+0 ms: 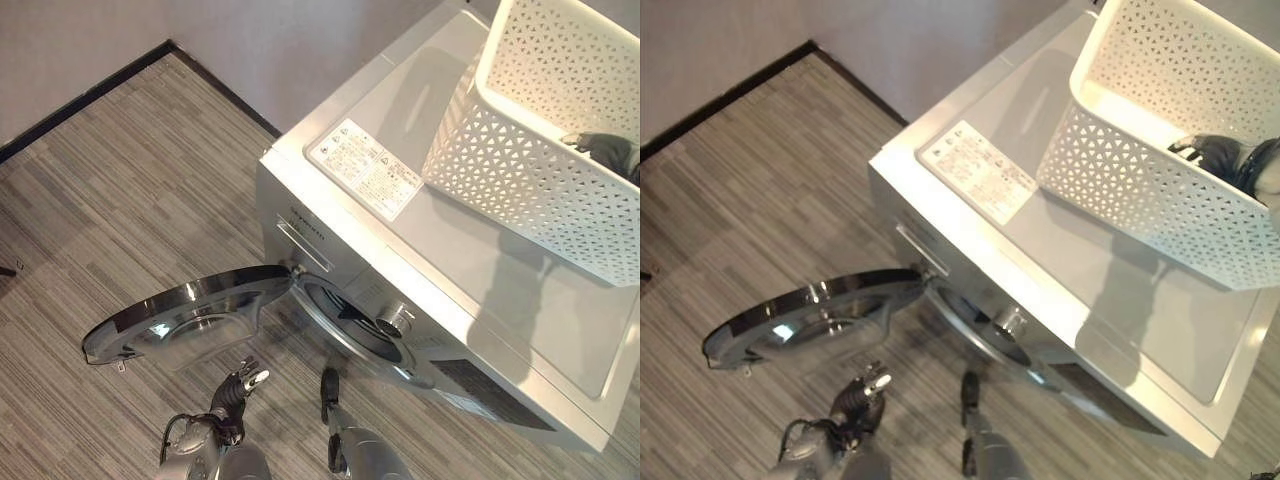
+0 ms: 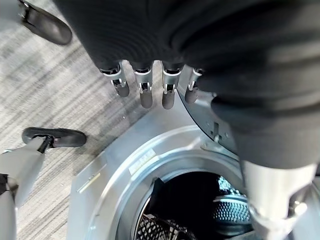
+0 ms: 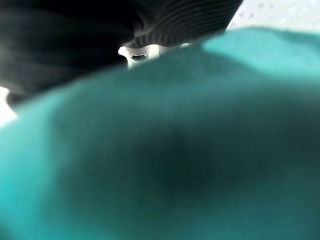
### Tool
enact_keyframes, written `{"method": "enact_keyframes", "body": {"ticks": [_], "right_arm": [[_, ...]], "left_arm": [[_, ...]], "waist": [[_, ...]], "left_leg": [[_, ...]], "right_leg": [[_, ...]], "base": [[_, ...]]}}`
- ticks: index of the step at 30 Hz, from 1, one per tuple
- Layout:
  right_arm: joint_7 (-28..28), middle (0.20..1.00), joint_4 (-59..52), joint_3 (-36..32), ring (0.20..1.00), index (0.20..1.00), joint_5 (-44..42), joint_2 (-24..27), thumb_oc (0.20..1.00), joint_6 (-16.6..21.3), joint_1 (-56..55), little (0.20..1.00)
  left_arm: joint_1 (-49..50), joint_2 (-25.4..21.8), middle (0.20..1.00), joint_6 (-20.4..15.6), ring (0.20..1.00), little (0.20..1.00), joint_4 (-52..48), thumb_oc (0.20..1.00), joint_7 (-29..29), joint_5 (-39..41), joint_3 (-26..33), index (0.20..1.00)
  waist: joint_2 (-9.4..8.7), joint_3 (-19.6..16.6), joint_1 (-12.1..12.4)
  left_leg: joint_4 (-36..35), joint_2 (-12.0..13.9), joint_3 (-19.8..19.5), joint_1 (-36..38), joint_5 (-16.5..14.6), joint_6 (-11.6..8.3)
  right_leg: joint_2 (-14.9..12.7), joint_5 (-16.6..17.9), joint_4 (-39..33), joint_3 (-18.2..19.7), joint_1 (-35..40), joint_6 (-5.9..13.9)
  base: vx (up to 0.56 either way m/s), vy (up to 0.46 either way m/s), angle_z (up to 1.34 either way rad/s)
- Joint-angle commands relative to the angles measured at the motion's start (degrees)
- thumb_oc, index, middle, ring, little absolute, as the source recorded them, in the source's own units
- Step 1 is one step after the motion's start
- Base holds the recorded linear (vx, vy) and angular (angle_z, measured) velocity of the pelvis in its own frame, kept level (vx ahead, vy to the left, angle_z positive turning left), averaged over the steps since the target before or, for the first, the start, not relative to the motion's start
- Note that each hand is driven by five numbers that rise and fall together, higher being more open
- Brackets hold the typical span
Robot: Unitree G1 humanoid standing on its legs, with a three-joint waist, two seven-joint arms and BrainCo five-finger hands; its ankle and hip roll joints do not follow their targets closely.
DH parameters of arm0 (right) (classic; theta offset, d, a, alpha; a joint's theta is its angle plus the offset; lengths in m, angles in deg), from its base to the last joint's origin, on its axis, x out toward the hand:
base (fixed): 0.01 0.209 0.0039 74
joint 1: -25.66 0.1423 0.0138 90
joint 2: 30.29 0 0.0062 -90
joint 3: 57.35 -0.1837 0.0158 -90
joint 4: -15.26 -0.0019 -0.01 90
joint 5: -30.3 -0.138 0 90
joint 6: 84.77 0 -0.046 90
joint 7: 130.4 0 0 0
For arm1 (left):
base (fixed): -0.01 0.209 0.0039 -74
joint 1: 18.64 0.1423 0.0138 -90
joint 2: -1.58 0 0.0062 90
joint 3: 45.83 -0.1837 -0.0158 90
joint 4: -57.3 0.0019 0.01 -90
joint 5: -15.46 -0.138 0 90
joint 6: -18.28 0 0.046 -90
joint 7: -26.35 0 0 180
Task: Grab the laundry basket,head to the washer,open it,put in the laundry and shut it.
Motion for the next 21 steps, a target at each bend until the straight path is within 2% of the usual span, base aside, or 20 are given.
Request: {"method": "enact_keyframes", "body": {"ticks": [1,5,11,14,17,21], "right_arm": [[-0.98,0.2,3.55,3.45,0.2,0.2,-2.72,-2.94,0.2,-1.38,-2.81,0.2],[-4.86,0.2,4.08,-1.76,0.2,0.2,-6.39,-3.84,0.2,-1.46,-1.73,0.2],[-8.43,0.2,1.9,-8.55,0.2,0.2,-14.69,-2.1,0.2,-1.14,0.42,0.2],[-9.85,0.2,0.26,-11.11,0.2,0.2,-18.05,-1.13,0.2,-0.16,0.37,0.2],[-13.85,0.2,-3.11,-18.92,0.2,0.2,-26.57,1.13,0.2,2.54,-0.78,0.2],[-16.78,0.2,-3.76,-23.67,0.2,0.2,-29.05,1.36,0.2,3.32,0.71,0.2]], "left_arm": [[-2.58,0.21,1.0,-1.91,1.0,1.0,-1.79,1.0,0.3,0.31,-1.39,1.0],[-2.45,0.16,1.0,-1.8,1.0,1.0,-1.05,1.0,-0.48,0.06,-0.27,1.0],[-2.05,-0.11,1.0,-1.54,1.0,1.0,0.61,1.0,-0.94,-0.92,1.72,1.0],[-2.03,0.05,1.0,-1.49,1.0,1.0,1.75,1.0,-0.89,-1.27,2.34,1.0],[-1.58,0.62,1.0,-1.47,1.0,1.0,3.22,1.0,-0.87,-2.03,3.37,1.0],[-1.53,0.57,1.0,-1.28,1.0,1.0,4.72,1.0,-1.27,-2.61,4.23,1.0]], "waist": [[-0.64,3.14,0.47],[-0.9,1.91,-0.1],[-1.91,0.17,-0.8],[-2.35,-0.61,-1.15],[-2.81,-2.43,-2.07],[-2.99,-3.65,-2.48]], "left_leg": [[0.17,-0.08,1.24,3.67,4.09,1.48],[0.17,-0.15,1.67,5.48,2.95,1.9],[0.17,-0.4,2.7,8.6,0.65,2.55],[0.17,-0.45,3.07,9.95,-0.4,2.9],[0.17,-0.68,4.03,12.98,-2.37,3.61],[0.17,-0.89,4.9,15.24,-3.93,4.15]], "right_leg": [[-4.23,-4.84,2.91,-0.64,1.77,4.44],[-4.55,-5.04,2.99,-0.53,3.44,4.56],[-4.78,-5.59,3.32,-0.2,5.94,4.87],[-4.88,-5.75,3.56,0.28,6.7,5.07],[-5.19,-6.25,4.09,1.02,8.65,5.45],[-5.22,-6.6,4.62,1.96,9.84,5.76]], "base": [[0.0,0.0,0.0],[0.03,0.035,-0.01],[0.03,0.036,-0.03],[0.04,0.04,-0.09],[0.06,0.06,-0.07],[0.03,0.055,-0.15]]}}
